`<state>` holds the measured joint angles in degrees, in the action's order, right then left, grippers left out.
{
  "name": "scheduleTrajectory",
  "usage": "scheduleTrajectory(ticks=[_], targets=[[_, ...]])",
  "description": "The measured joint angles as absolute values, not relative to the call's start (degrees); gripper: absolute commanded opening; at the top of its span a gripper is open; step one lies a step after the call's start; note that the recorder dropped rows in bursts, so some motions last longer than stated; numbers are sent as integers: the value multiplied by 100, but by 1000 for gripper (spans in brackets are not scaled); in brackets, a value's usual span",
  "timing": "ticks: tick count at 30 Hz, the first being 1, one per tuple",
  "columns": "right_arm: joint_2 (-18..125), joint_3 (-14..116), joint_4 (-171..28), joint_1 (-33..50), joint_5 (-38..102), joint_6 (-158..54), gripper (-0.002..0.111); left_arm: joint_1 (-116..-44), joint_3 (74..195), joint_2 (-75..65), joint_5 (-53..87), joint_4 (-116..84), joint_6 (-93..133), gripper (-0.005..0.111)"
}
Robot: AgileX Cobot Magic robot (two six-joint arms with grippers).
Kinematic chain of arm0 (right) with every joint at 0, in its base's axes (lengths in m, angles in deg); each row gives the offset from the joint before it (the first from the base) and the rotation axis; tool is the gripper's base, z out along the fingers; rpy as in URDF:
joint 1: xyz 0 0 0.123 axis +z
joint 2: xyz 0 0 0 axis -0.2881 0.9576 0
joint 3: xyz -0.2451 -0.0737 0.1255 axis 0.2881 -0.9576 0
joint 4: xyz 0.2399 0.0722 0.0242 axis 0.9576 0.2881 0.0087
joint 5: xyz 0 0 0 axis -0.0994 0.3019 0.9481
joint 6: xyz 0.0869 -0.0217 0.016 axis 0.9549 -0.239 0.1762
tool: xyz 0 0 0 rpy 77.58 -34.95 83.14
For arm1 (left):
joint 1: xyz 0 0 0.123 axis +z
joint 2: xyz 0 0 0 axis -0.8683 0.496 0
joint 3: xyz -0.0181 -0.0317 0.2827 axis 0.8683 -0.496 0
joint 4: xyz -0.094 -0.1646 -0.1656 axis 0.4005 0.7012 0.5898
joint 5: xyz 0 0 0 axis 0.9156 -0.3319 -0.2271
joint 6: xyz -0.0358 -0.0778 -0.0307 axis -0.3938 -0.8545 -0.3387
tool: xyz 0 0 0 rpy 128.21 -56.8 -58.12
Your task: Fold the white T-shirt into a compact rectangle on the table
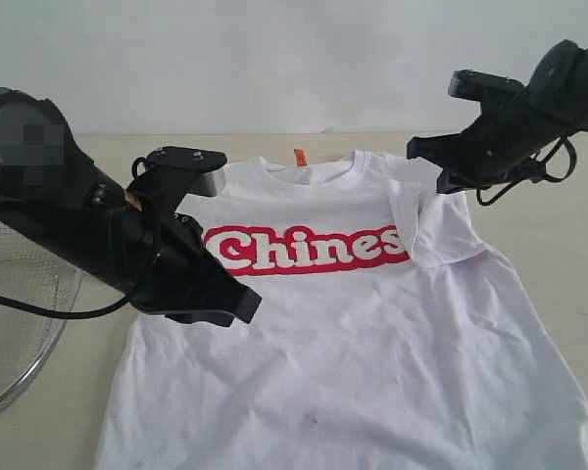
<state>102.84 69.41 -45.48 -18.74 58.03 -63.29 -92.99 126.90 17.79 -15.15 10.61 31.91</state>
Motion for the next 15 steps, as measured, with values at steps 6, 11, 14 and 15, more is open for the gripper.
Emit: scheduleTrajectory(ticks=[6,11,14,15], targets=[[10400,7000,-4507,-1874,5706,-6329,0,-9299,12690,1779,-1515,1061,3200,5],[10460,7000,-4507,-1854,5632,-6338,0,-9299,12690,1779,-1515,1061,3200,5],[10557,7000,-4485,-1797,5609,-6338,0,-9299,12690,1779,-1515,1061,3200,5],[10594,7000,-4485,-1787,5609,-6338,0,-9299,12690,1779,-1515,1061,3200,5]])
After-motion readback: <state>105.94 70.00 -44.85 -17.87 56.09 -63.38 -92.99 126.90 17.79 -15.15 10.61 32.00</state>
